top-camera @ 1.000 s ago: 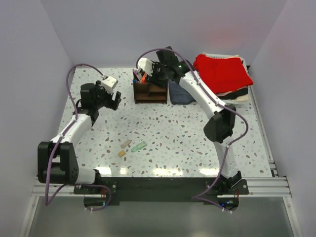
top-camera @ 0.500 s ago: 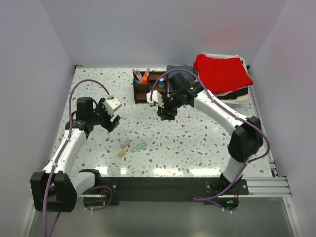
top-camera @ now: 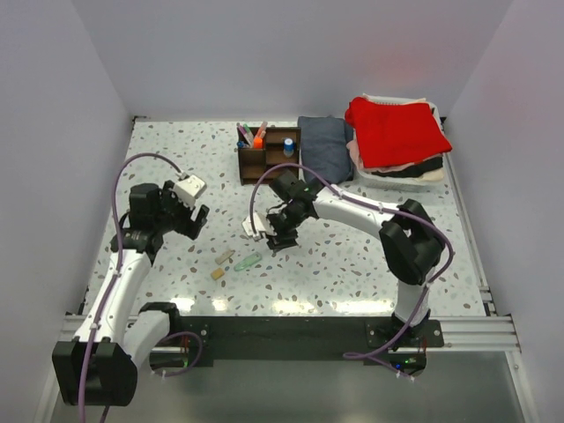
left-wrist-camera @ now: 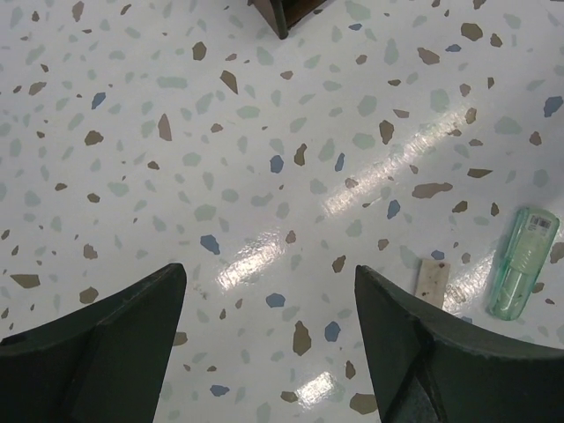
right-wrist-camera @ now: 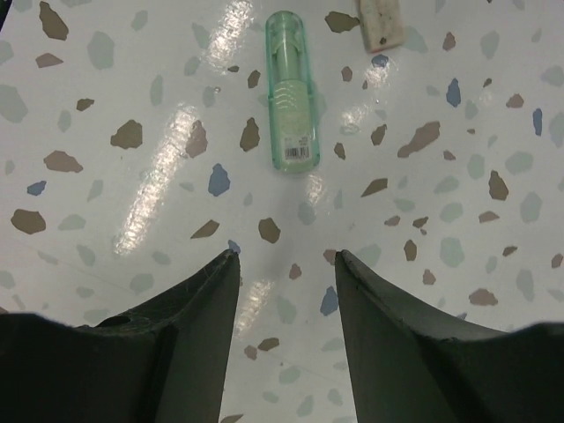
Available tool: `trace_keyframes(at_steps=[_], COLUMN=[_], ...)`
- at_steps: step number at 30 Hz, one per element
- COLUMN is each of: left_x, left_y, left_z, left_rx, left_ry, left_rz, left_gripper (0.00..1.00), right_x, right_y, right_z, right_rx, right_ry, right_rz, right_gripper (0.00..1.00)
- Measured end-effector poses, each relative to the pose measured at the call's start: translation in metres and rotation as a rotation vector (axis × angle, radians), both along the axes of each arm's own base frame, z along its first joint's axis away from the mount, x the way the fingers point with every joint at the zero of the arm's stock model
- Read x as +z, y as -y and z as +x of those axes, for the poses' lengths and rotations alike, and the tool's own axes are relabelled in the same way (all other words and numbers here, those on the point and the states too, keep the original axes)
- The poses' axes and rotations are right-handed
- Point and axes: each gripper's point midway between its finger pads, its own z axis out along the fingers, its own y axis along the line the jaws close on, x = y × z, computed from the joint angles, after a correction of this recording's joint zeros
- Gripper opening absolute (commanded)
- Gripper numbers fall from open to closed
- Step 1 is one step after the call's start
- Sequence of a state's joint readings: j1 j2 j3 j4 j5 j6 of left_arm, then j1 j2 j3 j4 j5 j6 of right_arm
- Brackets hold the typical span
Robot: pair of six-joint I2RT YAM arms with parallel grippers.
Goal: Sort the stationery into containers
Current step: Pick up the stationery from the center of the board.
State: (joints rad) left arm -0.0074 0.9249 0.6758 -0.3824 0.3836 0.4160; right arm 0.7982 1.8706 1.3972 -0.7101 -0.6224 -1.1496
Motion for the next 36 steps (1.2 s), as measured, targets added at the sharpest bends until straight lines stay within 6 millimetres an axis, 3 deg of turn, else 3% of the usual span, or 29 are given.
trace_keyframes(at_steps=[10,20,36], left_x=[0.0,0.007,0.001], left_y=[-0.022,-0.03,-0.034], left_z=[0.0,-0.003,-0.003], left_rx=[0.118,0.153,0.164], left_ry=[0.005,0.036,0.024], left_rz=[0.016,0.034,0.038], left_gripper=[0.83,0.84,0.84], right_x=[-0.032,-0.041,-0.049], right_y=[-0.027,-0.055,-0.052], right_z=[-0.007,-0.017,-0.015], right_rx=[0.056,0.099,0.093], right_ry=[-0.028,-0.024,-0.023], right_rz=[-0.002,0.014,-0.014], right_gripper=[0.52,0.52,0.46])
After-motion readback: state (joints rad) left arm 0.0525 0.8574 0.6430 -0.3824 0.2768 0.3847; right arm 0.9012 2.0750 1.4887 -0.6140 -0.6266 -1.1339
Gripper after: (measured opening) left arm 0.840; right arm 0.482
